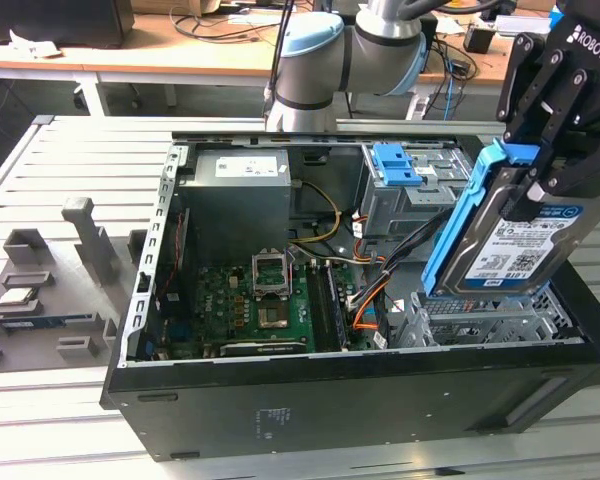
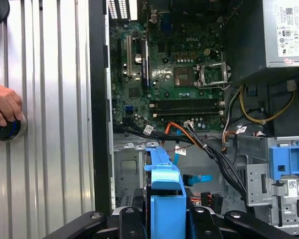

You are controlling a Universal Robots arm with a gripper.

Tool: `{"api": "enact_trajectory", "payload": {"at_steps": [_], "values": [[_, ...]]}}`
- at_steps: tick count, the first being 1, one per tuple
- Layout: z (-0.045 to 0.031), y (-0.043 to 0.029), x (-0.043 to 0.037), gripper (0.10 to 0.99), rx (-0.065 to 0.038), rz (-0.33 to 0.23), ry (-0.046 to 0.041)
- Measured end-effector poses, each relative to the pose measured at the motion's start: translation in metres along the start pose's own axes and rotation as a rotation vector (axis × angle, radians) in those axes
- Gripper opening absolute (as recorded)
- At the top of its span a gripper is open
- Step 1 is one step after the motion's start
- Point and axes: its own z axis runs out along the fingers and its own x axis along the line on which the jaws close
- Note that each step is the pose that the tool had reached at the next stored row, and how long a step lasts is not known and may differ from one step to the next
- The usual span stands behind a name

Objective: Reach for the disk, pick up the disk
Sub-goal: 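Pick up the disk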

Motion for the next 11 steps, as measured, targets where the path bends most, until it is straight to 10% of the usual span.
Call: {"api": "enact_trajectory", "payload": {"at_steps": [11], "values": [[0.0023,-0.0004,0.0001,0.369,0.0,0.0,-0.0001]]}}
